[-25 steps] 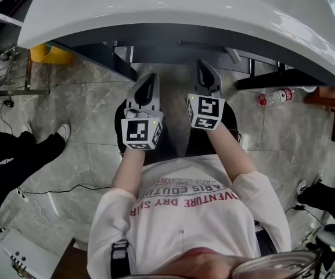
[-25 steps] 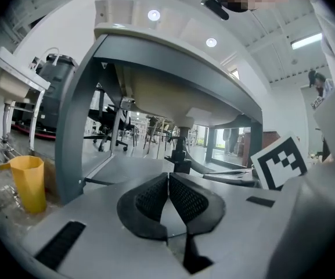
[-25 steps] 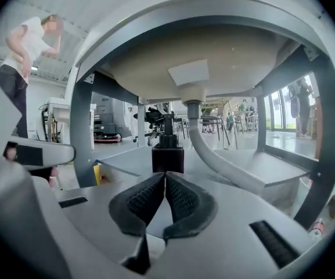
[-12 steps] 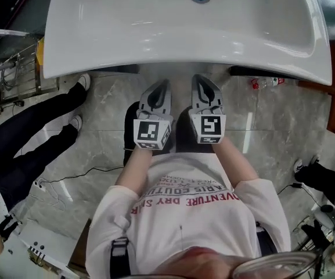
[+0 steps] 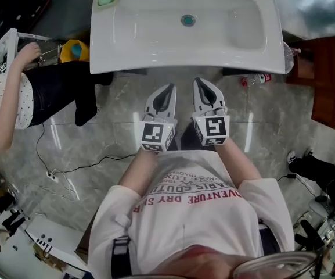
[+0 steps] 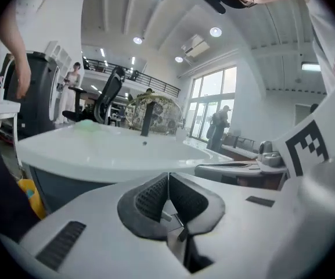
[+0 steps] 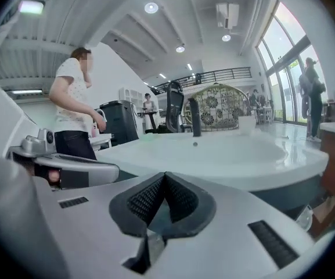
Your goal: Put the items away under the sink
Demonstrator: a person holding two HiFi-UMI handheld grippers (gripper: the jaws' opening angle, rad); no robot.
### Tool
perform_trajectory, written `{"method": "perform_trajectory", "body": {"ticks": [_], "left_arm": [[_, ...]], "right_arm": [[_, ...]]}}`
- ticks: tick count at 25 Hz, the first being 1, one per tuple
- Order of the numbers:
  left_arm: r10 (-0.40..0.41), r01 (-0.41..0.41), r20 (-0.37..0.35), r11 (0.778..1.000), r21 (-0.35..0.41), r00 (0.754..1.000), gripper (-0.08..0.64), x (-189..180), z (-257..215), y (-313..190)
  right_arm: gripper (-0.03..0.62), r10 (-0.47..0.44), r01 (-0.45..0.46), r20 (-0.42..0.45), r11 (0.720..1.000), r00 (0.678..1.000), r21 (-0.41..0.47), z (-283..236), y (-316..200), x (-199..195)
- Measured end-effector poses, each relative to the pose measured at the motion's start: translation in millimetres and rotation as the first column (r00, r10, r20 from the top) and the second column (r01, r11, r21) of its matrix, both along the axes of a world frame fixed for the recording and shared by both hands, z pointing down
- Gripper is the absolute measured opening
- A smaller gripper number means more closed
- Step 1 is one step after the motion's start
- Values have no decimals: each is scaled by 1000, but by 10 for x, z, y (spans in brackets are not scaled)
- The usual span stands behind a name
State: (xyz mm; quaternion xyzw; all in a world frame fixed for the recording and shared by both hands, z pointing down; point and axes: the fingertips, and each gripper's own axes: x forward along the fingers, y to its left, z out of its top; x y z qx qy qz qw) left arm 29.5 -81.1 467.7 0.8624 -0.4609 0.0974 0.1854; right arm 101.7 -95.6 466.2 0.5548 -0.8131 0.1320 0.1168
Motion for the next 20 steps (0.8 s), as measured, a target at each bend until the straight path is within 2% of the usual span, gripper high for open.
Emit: {"method": "perform_trajectory", "body": {"ticks": [6, 10, 16, 20], "left_arm": [[-13, 13, 3, 996, 88, 1000, 28, 54, -1174, 8], [-24, 26, -9, 985, 171, 1000, 28, 50, -1807, 22], [-40, 35, 12, 964, 263, 999, 28, 37, -2465, 184], [-34, 29, 10, 949, 315, 999, 28, 48, -2731, 266]], "right_arm": [[25, -9, 9, 0, 999, 1000, 48, -1094, 68, 142], [25, -41, 39, 9, 992, 999, 116, -1687, 117, 157], [25, -35, 26, 48, 984, 998, 175, -2298, 306, 196], [25, -39, 28, 48, 975, 998, 218, -2520, 414, 207]]}}
